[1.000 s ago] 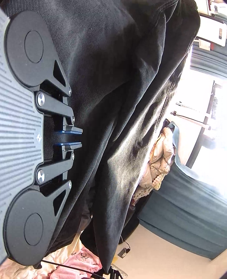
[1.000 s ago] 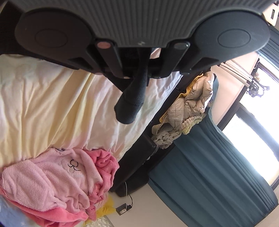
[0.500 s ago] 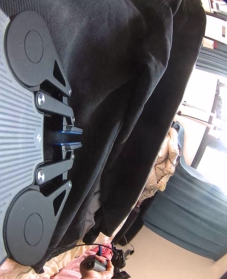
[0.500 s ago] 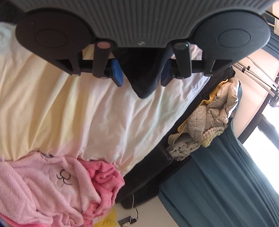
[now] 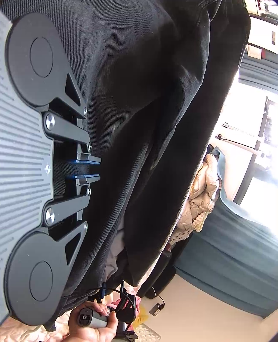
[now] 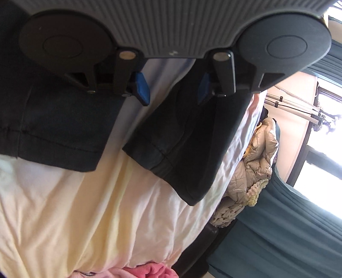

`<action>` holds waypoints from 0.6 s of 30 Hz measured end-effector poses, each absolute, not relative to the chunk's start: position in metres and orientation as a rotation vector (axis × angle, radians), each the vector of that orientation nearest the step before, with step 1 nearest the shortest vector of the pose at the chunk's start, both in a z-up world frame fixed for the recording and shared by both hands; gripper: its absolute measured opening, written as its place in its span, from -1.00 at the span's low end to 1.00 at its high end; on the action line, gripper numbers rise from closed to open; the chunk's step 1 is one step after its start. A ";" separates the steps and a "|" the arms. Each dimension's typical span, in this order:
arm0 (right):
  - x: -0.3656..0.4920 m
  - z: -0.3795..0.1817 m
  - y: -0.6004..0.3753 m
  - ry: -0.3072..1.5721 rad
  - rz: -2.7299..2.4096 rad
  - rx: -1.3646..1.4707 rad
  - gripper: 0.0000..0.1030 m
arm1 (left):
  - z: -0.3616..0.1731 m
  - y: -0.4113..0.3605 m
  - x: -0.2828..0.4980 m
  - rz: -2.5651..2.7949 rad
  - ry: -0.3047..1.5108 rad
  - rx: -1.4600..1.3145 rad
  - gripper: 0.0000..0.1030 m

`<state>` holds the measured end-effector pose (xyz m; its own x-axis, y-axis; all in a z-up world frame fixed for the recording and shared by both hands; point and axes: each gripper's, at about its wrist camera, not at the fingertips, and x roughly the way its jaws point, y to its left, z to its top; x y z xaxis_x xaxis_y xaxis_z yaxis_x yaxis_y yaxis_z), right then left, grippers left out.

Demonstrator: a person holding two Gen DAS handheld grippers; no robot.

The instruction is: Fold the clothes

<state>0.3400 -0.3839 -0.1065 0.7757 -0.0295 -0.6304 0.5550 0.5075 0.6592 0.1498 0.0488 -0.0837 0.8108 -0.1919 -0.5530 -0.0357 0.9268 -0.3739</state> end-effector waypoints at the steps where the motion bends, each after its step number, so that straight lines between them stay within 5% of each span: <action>1: 0.347 -0.108 -0.387 0.594 -0.398 0.962 -0.02 | -0.083 0.050 0.150 -0.085 0.621 -0.386 -0.79; 2: 0.354 -0.109 -0.389 0.583 -0.417 0.937 -0.03 | -0.083 0.050 0.150 -0.085 0.617 -0.389 -0.79; 4: 0.368 -0.111 -0.394 0.563 -0.455 0.888 -0.73 | -0.083 0.049 0.153 -0.085 0.606 -0.378 -0.79; 6: 0.376 -0.106 -0.392 0.573 -0.488 0.866 -0.85 | -0.083 0.048 0.155 -0.086 0.613 -0.379 -0.79; 15: 0.383 0.054 -0.340 0.295 -0.377 0.700 -0.91 | -0.074 0.064 0.152 -0.116 0.578 -0.452 -0.79; 18: 0.363 0.049 -0.351 0.296 -0.448 0.689 -0.91 | -0.069 0.069 0.150 -0.123 0.564 -0.477 -0.79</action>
